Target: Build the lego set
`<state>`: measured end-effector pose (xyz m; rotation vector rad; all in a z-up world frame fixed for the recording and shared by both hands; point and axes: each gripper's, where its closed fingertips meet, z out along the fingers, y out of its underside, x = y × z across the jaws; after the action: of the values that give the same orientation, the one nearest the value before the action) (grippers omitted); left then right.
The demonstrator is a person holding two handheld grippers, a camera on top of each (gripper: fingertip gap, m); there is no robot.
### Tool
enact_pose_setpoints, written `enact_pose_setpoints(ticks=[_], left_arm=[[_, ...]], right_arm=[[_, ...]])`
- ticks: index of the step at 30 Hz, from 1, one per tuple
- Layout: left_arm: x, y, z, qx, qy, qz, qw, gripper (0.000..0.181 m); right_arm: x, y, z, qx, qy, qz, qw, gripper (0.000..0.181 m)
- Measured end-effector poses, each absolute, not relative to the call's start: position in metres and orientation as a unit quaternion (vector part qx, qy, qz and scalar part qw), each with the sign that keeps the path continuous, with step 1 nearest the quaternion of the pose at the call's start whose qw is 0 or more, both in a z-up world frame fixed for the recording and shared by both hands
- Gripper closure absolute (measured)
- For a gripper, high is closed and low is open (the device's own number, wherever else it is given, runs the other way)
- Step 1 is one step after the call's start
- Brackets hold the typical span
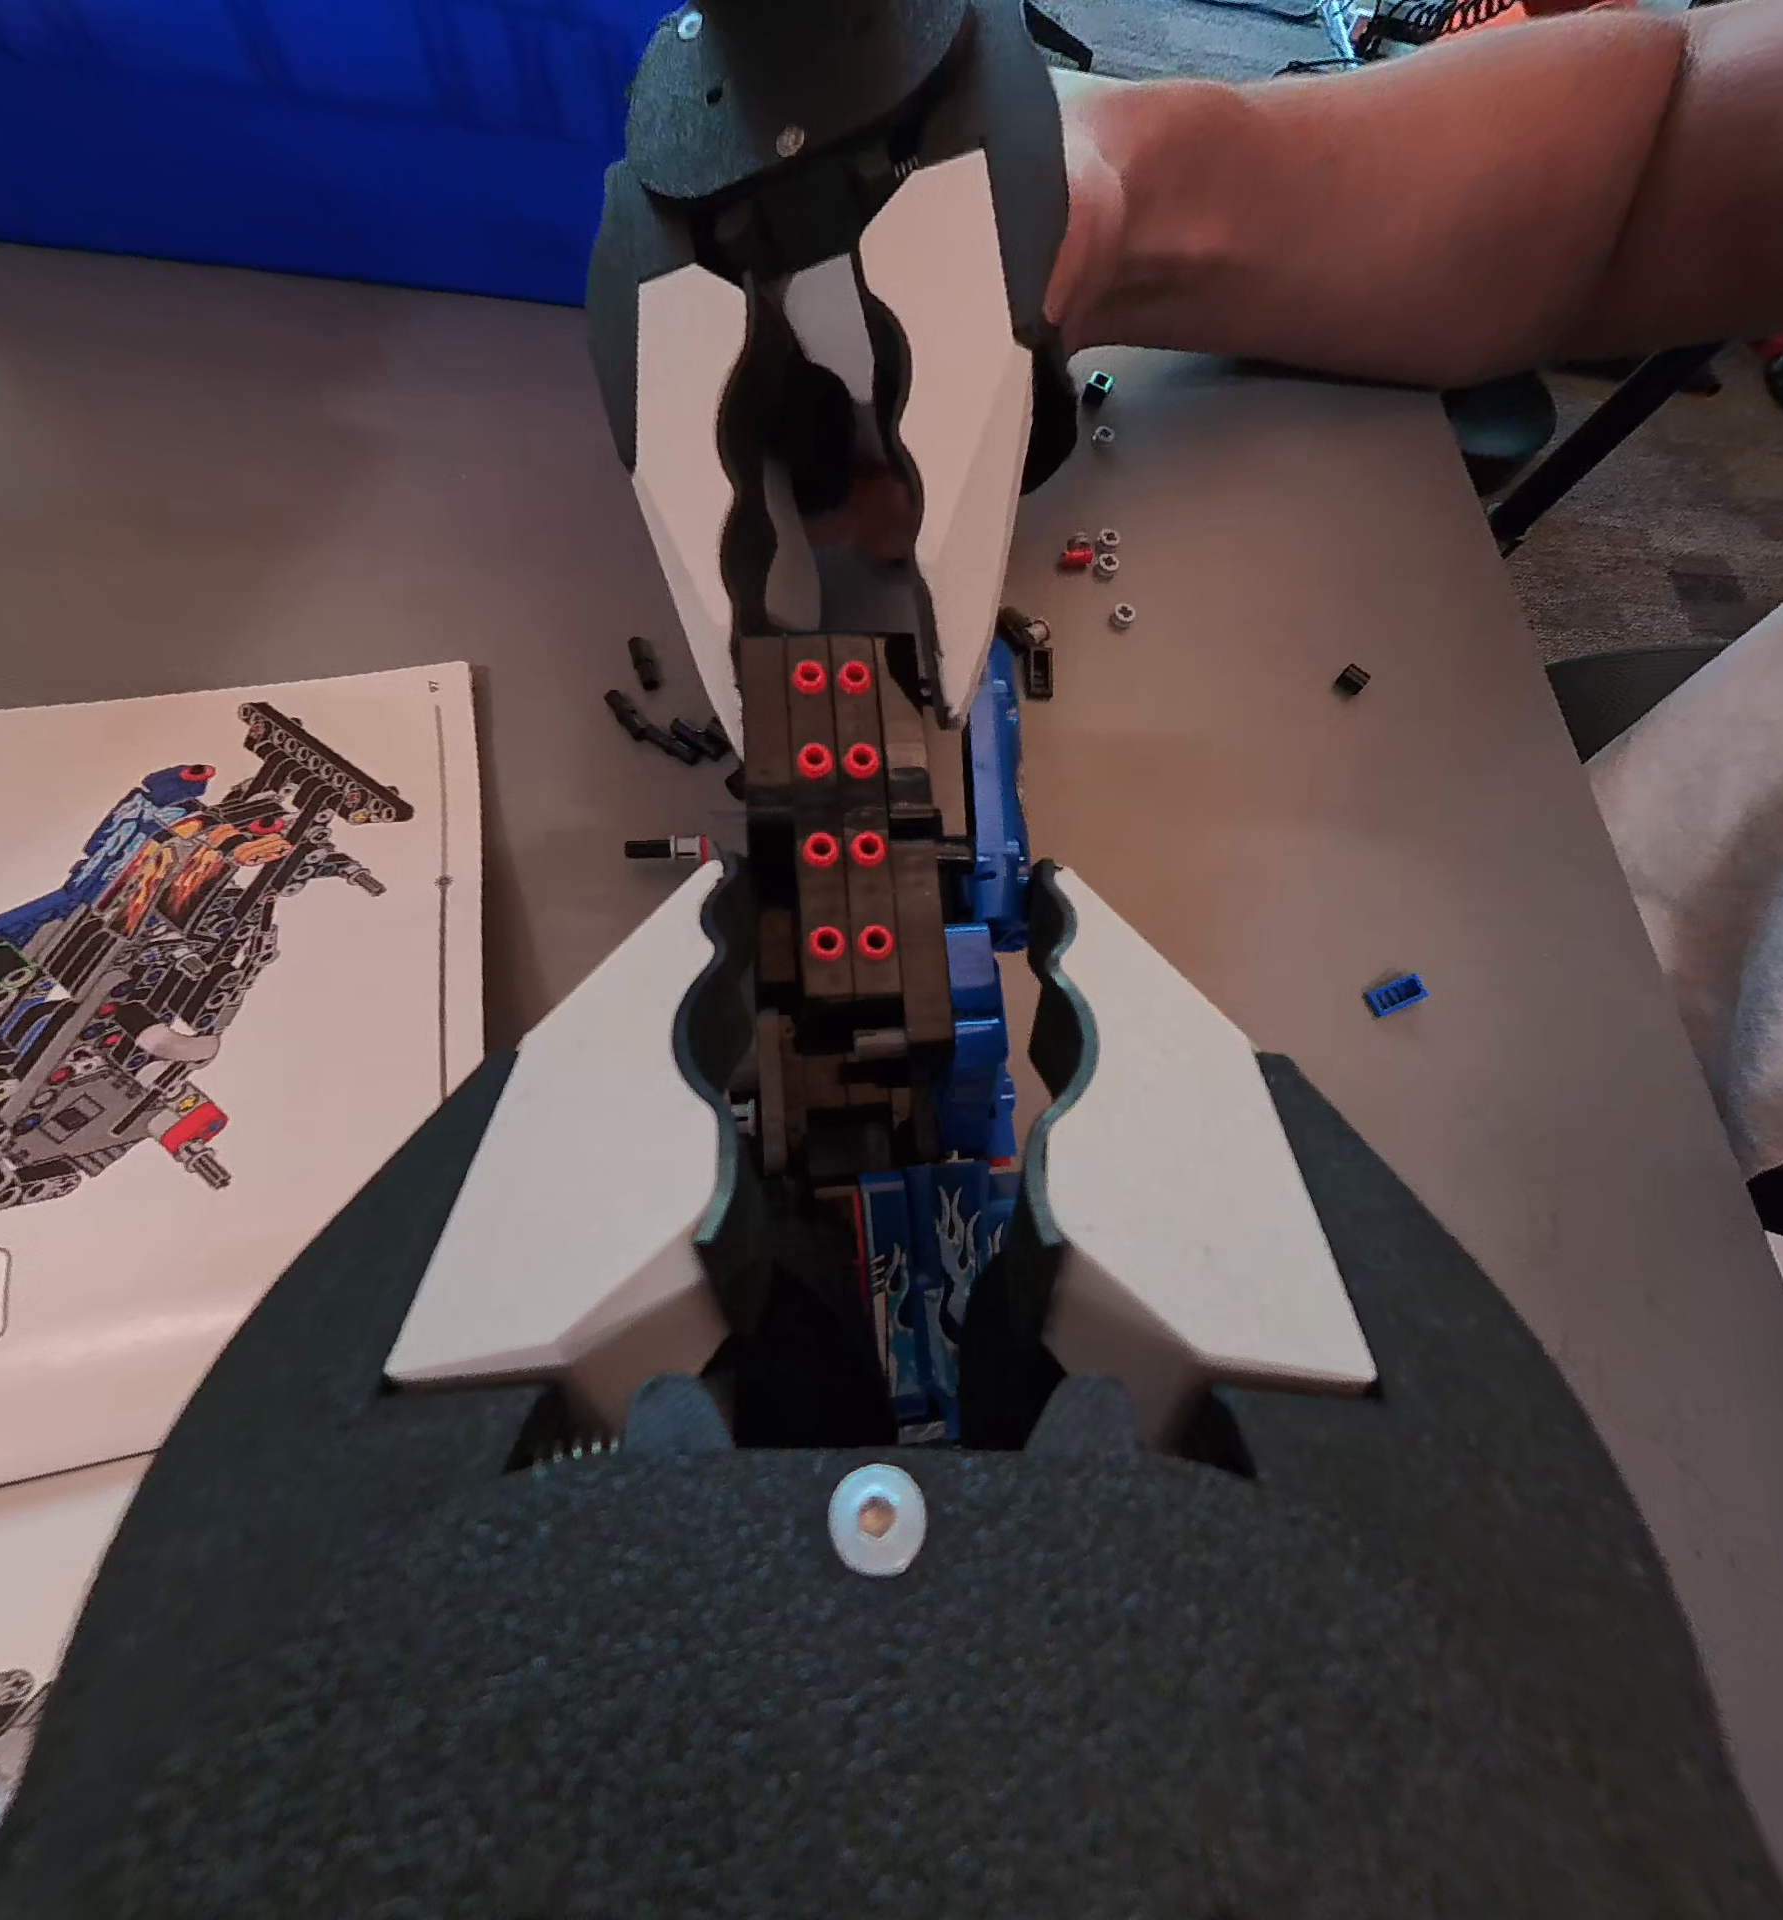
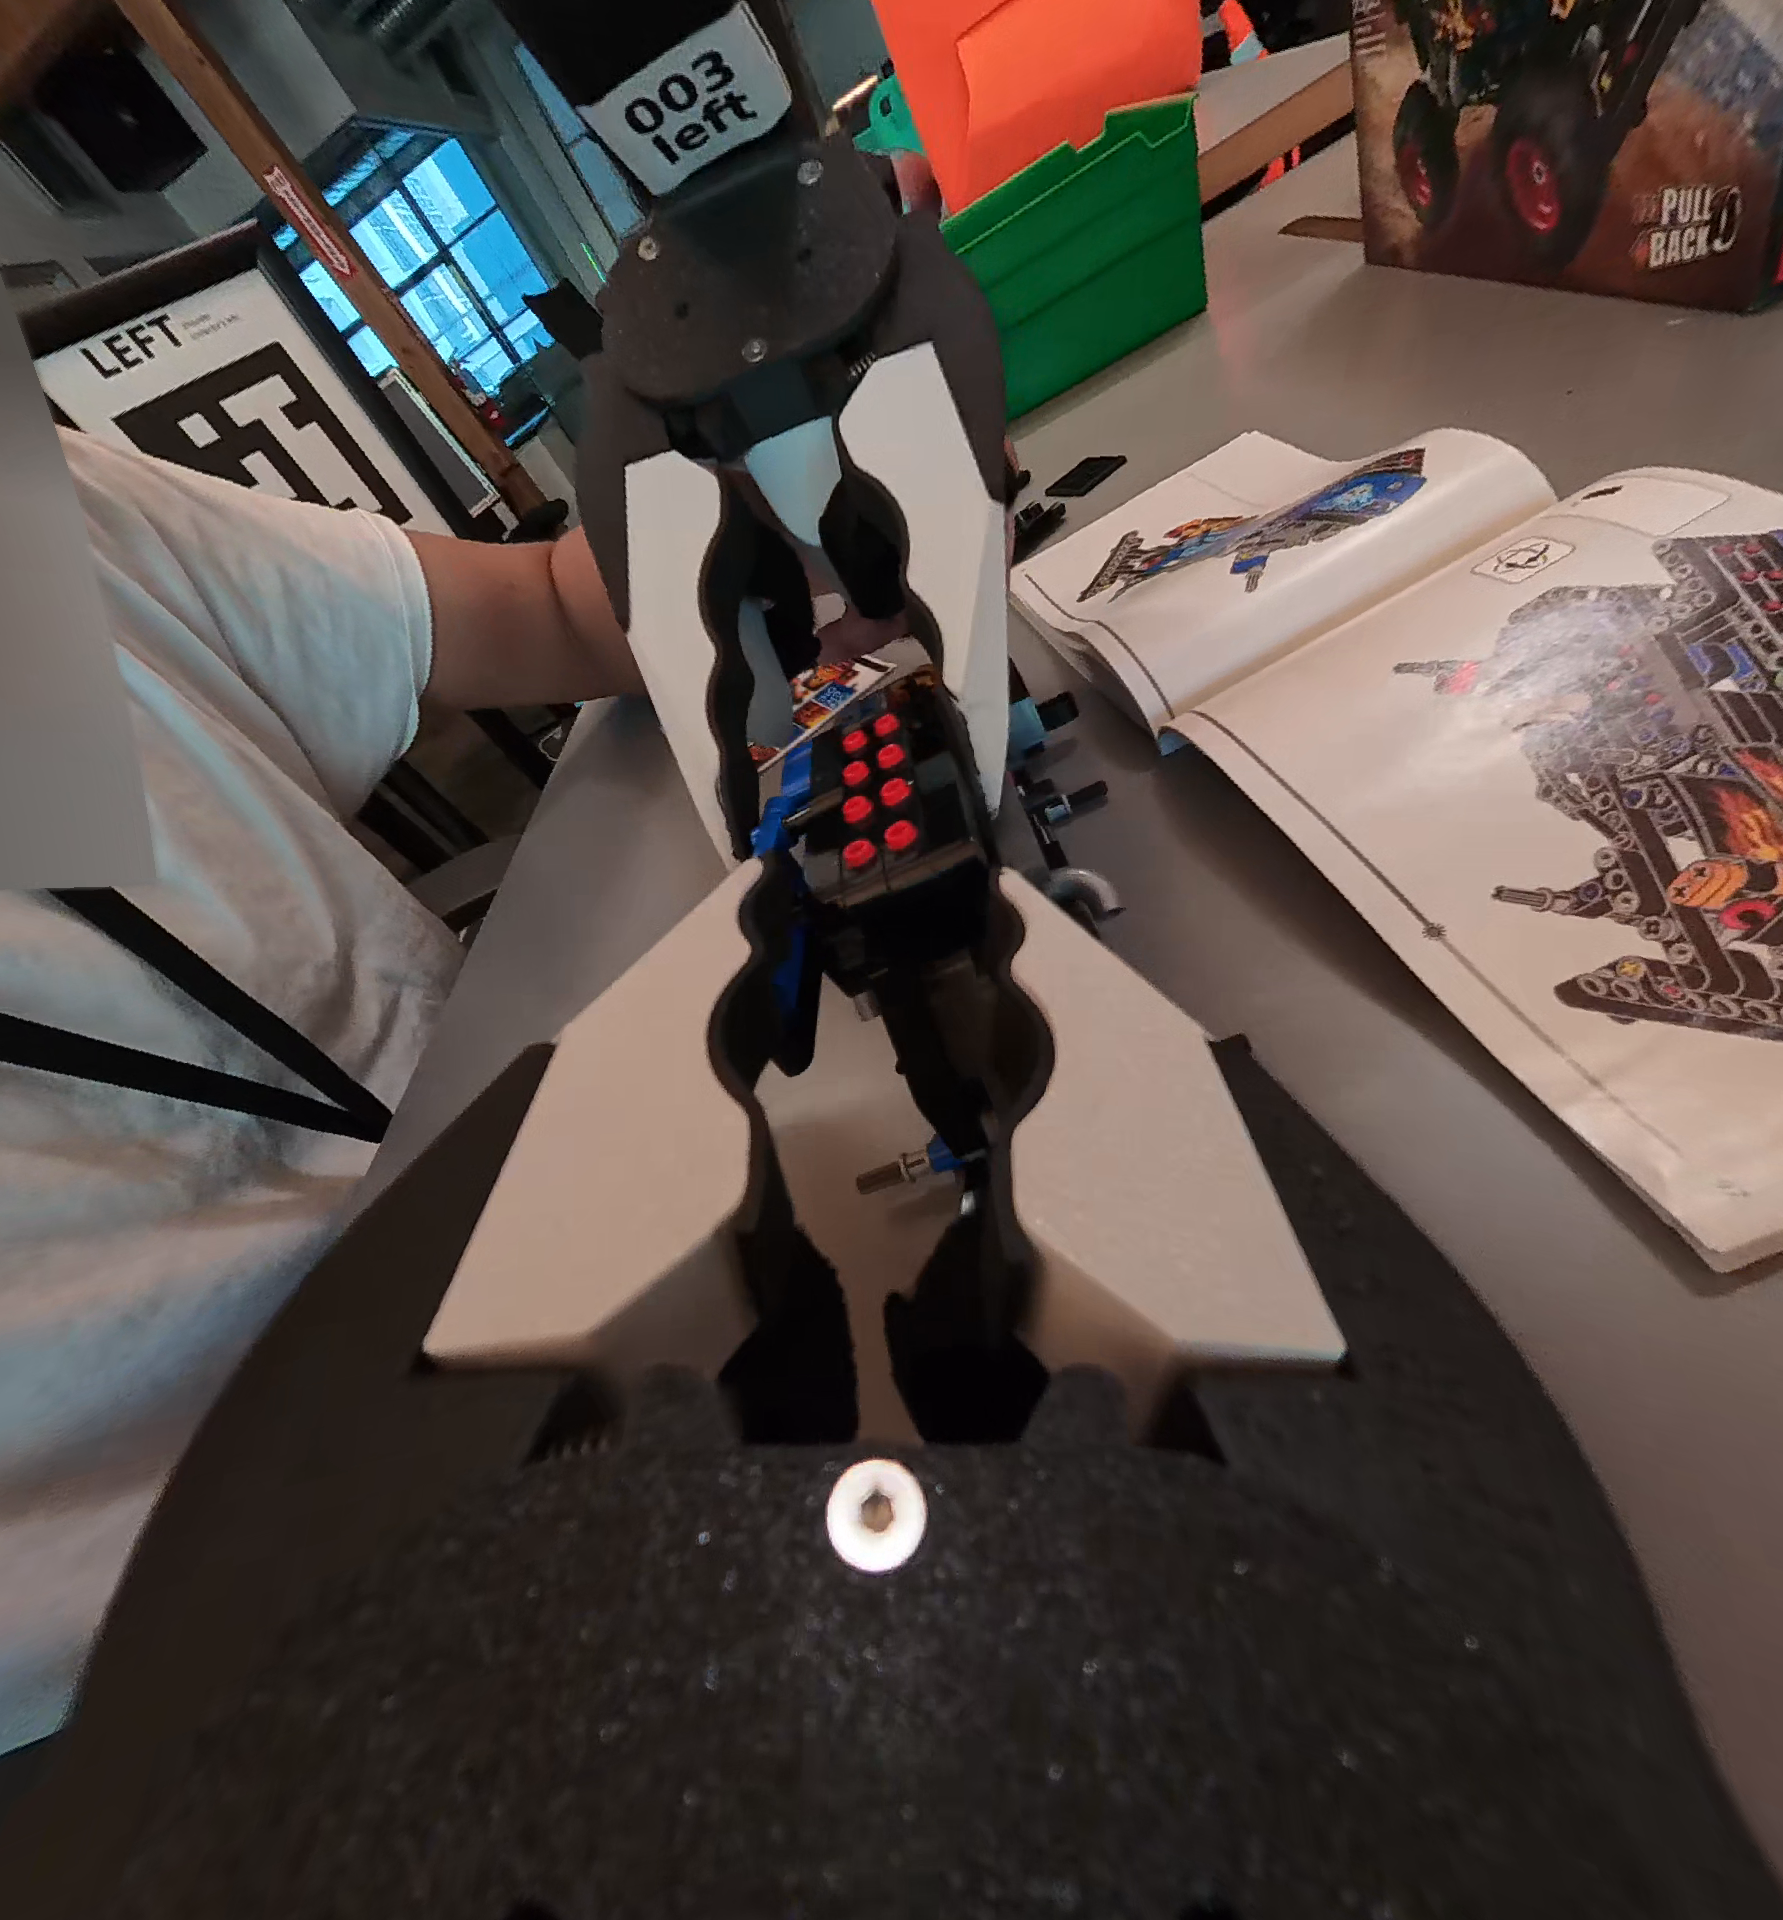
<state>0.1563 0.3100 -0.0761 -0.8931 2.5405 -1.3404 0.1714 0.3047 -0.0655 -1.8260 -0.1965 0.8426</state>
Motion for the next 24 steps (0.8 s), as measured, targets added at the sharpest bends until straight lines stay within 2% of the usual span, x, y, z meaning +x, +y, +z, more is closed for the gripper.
enact_pose_setpoints(ticks=[5, 7, 11, 14, 17, 24], left_arm=[[0.156, 0.310, -0.074, -0.304, 0.835, -0.455, 0.053, 0.130], [0.157, 0.310, -0.074, -0.305, 0.835, -0.455, 0.055, 0.130], [0.157, 0.310, -0.075, -0.303, 0.836, -0.454, 0.057, 0.131], [0.157, 0.311, -0.075, -0.301, 0.836, -0.455, 0.058, 0.131], [0.157, 0.311, -0.075, -0.300, 0.837, -0.455, 0.059, 0.131], [0.157, 0.310, -0.075, -0.302, 0.836, -0.453, 0.061, 0.131]], right_arm=[[0.171, 0.303, -0.070, -0.777, -0.115, 0.312, 0.535, 0.154], [0.173, 0.303, -0.069, -0.778, -0.119, 0.297, 0.541, 0.153], [0.175, 0.296, -0.059, -0.764, -0.135, 0.299, 0.555, 0.118], [0.175, 0.293, -0.065, -0.777, -0.181, 0.231, 0.558, 0.106], [0.174, 0.294, -0.073, -0.787, -0.192, 0.214, 0.546, 0.110], [0.168, 0.296, -0.067, -0.767, -0.174, 0.276, 0.552, 0.125]])
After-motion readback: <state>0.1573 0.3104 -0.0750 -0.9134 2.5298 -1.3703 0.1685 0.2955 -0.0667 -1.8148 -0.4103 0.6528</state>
